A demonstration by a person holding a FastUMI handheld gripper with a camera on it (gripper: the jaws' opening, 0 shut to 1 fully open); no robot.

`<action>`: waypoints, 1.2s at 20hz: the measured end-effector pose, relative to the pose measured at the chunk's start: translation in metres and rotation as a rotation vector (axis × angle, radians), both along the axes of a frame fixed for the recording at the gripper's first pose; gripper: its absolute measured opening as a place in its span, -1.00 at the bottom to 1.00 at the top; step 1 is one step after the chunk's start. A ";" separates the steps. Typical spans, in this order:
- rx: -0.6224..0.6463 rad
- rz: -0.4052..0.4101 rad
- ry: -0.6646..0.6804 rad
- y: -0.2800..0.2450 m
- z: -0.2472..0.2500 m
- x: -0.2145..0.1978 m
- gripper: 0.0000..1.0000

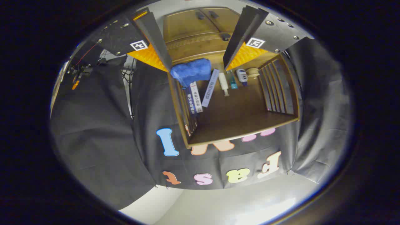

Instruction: Pull open the drawer, take out the items inside it, and place them on the countertop above the cabinet.

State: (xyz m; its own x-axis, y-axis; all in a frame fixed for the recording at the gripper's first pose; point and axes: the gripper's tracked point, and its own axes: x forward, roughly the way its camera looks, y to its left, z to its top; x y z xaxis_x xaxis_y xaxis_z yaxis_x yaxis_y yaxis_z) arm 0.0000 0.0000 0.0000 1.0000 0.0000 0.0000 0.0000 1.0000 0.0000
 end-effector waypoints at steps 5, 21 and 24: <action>0.030 0.028 -0.036 0.048 0.006 -0.041 0.97; -0.270 0.170 -0.030 0.119 -0.028 -0.055 0.97; -0.244 0.160 -0.034 0.114 -0.032 -0.047 0.98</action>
State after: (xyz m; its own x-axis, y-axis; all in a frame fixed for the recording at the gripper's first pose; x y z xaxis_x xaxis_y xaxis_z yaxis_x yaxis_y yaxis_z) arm -0.0473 0.1141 -0.0317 0.9867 0.1622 0.0136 -0.1541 0.9576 -0.2435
